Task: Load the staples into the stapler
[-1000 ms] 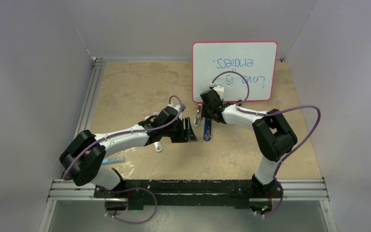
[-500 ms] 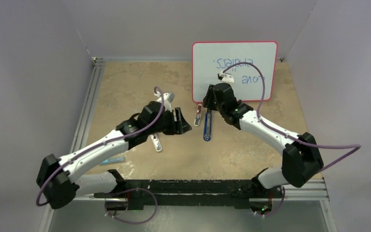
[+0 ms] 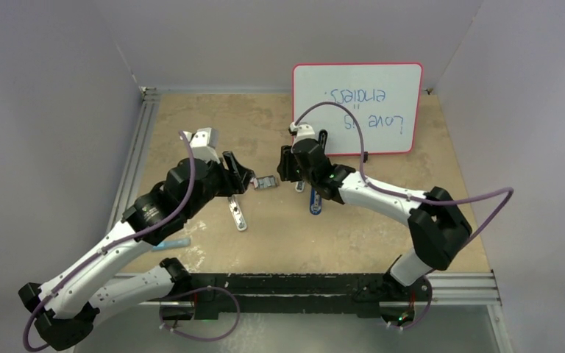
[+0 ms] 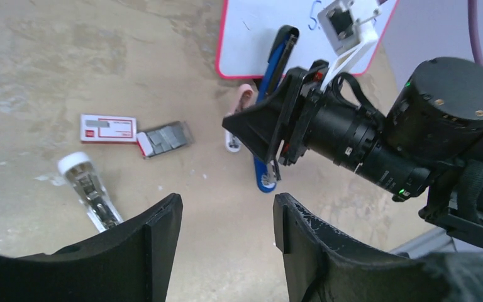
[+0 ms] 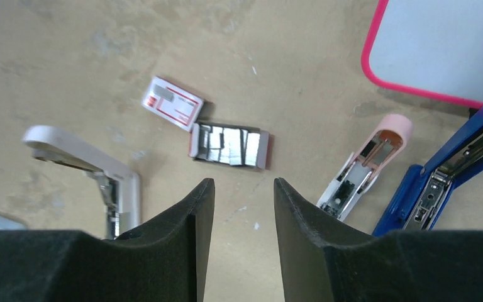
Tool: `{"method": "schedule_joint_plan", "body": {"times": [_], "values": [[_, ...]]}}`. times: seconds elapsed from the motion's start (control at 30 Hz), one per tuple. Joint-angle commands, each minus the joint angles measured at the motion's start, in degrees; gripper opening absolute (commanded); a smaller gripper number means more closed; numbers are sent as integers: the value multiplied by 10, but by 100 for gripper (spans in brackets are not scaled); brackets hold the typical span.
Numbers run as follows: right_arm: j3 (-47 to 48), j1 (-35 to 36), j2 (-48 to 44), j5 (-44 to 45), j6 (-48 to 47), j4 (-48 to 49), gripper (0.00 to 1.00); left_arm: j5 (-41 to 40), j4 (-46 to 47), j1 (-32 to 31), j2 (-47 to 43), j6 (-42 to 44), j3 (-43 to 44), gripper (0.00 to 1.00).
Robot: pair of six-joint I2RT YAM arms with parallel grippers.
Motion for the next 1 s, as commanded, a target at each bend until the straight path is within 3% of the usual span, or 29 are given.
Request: {"method": "schedule_joint_plan", "body": {"times": [0.0,0.17,0.3,0.67,0.7,0.83,0.97], "values": [[20,7,10,13,-31,9,41,-59,69,-1,-13,102,-18,54],[13,20,22,28,-40,-3,34,-38,135,-1,-5,136,-47,52],[12,34,28,35,-53,-11,33,-42,129,-1,15,133,-45,50],[87,55,107,43,-73,-54,46,-81,38,-2,-20,84,-39,50],[97,57,116,37,-75,-54,45,-92,33,-2,-17,86,-32,50],[142,59,166,45,-75,-88,24,-131,-31,-2,5,53,2,49],[163,60,195,52,-64,-85,23,-143,-58,-2,-5,29,-10,49]]}}
